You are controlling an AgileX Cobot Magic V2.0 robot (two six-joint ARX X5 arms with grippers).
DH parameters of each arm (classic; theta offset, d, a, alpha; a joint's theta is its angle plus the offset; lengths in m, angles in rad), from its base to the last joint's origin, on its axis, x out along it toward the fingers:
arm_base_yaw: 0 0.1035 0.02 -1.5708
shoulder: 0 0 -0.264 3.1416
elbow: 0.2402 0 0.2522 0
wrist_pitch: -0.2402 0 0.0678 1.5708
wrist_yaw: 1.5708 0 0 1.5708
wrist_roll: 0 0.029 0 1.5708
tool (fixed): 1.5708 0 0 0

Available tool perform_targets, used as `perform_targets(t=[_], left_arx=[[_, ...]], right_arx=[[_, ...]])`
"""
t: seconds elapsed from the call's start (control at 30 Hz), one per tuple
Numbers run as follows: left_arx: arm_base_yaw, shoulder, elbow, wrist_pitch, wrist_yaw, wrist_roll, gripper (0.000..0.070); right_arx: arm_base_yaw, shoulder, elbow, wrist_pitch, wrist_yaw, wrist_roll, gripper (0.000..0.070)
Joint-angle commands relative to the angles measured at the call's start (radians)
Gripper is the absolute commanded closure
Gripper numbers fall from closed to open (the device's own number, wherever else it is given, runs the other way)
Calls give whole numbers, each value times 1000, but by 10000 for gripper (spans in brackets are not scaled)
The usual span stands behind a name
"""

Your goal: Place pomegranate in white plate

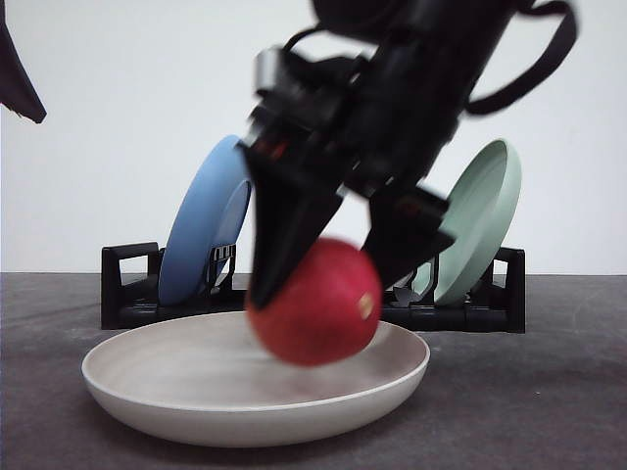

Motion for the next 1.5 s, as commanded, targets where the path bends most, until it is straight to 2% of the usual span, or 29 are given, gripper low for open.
perform_targets(t=[0.0, 0.2, 0.5, 0.67, 0.87, 1.07, 1.17, 1.47], left_arx=[[-1, 3, 6, 7, 1, -1, 231], [-1, 3, 6, 7, 1, 0, 231], [-1, 3, 6, 7, 1, 0, 231], [-1, 3, 6, 6, 1, 0, 231], [-1, 3, 6, 6, 1, 0, 231], [-1, 3, 6, 6, 1, 0, 231], [-1, 3, 6, 6, 1, 0, 231], [-1, 3, 6, 6, 1, 0, 231]], right_arx=[[16, 32, 21, 34, -6, -7, 210], [25, 84, 21, 112, -13, -6, 210], [26, 108, 21, 116, -16, -10, 199], [27, 83, 21, 120, -18, -10, 51], [25, -28, 7, 160, 43, -41, 34], [8, -198, -129, 341, 45, -40, 38], [-12, -288, -213, 399, 35, -39, 71], [-143, -538, -373, 346, -19, -16, 87]])
